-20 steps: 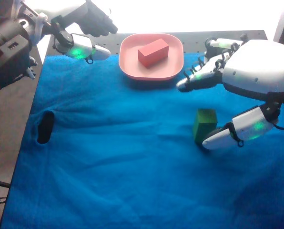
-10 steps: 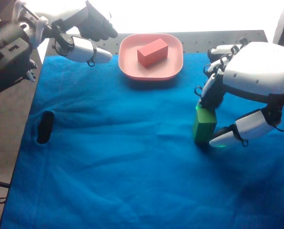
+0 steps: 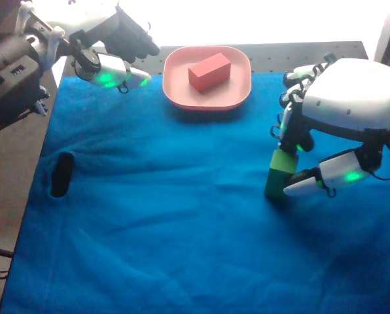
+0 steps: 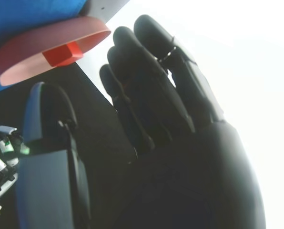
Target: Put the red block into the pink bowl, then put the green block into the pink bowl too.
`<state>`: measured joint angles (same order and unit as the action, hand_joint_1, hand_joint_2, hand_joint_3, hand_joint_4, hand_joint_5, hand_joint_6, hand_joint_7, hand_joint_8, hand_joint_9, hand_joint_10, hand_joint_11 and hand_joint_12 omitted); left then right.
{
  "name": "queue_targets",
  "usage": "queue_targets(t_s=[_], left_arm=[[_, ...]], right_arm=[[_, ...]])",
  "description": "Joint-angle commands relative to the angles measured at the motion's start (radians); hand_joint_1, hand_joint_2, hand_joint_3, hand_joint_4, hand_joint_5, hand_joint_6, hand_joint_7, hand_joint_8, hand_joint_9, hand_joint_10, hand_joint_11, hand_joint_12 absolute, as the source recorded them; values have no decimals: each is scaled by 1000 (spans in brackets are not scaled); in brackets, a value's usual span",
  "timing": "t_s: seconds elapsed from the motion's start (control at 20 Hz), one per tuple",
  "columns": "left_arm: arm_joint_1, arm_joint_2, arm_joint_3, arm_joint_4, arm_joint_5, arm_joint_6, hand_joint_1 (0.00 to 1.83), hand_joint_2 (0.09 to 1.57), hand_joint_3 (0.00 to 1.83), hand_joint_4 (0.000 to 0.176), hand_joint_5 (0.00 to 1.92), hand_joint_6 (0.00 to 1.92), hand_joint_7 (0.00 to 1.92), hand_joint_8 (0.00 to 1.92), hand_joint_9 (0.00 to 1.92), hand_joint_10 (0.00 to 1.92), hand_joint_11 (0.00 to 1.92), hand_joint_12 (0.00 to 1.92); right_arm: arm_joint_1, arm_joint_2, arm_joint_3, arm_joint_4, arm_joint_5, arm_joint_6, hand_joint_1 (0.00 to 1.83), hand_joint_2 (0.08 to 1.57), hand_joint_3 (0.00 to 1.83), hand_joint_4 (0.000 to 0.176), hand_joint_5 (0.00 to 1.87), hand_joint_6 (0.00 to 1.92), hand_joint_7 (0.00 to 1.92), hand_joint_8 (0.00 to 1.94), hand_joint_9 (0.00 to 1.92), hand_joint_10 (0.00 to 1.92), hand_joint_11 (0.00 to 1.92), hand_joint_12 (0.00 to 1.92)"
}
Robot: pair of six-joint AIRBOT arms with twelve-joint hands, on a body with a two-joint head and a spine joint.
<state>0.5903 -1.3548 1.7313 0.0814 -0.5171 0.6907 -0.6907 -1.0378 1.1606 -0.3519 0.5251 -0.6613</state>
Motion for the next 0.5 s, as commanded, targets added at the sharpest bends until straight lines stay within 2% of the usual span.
queue_targets(t_s=[0.0,0.05,0.1,0.15,0.2,0.25,0.3,0.45], left_arm=[[-6,0,-2,-23,-113,-1,1013,1050,2,0,937,2,1005,3,1041,11,623,1039],[-5,0,-3,-24,-113,-1,1012,1049,2,0,939,3,1008,4,1039,9,614,1037],[-5,1,-3,-24,-113,-1,1033,1051,1,0,941,3,1014,5,1039,8,599,1025],[-5,1,-3,-24,-113,-1,1033,1051,1,0,941,3,1014,5,1039,8,599,1025],[-5,1,-3,-25,-113,-1,1009,1046,0,0,945,4,1016,5,1030,3,579,1012],[-5,1,-3,-25,-113,-1,1009,1046,0,0,945,4,1016,5,1030,3,579,1012],[-5,1,-3,-25,-114,-1,975,1050,1,0,940,1,1015,4,1029,2,588,1018],[-4,2,-5,-25,-115,-1,978,1052,0,0,937,0,1003,0,1038,4,643,1013]], right_arm=[[9,-9,3,15,102,1,894,874,0,0,1259,2,1133,887,739,1413,314,1921],[9,-14,6,15,102,1,906,882,0,0,1250,0,1143,802,734,1346,286,1876],[9,-20,10,15,102,1,973,954,5,0,1243,3,1180,747,768,1305,332,1851],[9,-22,12,15,102,1,973,954,5,0,1243,3,1180,747,768,1305,332,1851],[9,-25,14,15,102,1,1169,1028,4,0,1177,635,1216,822,808,1292,329,1876],[9,-26,15,15,102,1,1169,1028,4,0,1177,635,1216,822,808,1292,329,1876],[9,-26,15,15,102,1,1174,1046,3,0,1133,732,1199,856,780,1284,269,1869],[9,-26,17,16,103,1,1176,1054,1,0,1112,776,1193,855,801,1239,324,1870]])
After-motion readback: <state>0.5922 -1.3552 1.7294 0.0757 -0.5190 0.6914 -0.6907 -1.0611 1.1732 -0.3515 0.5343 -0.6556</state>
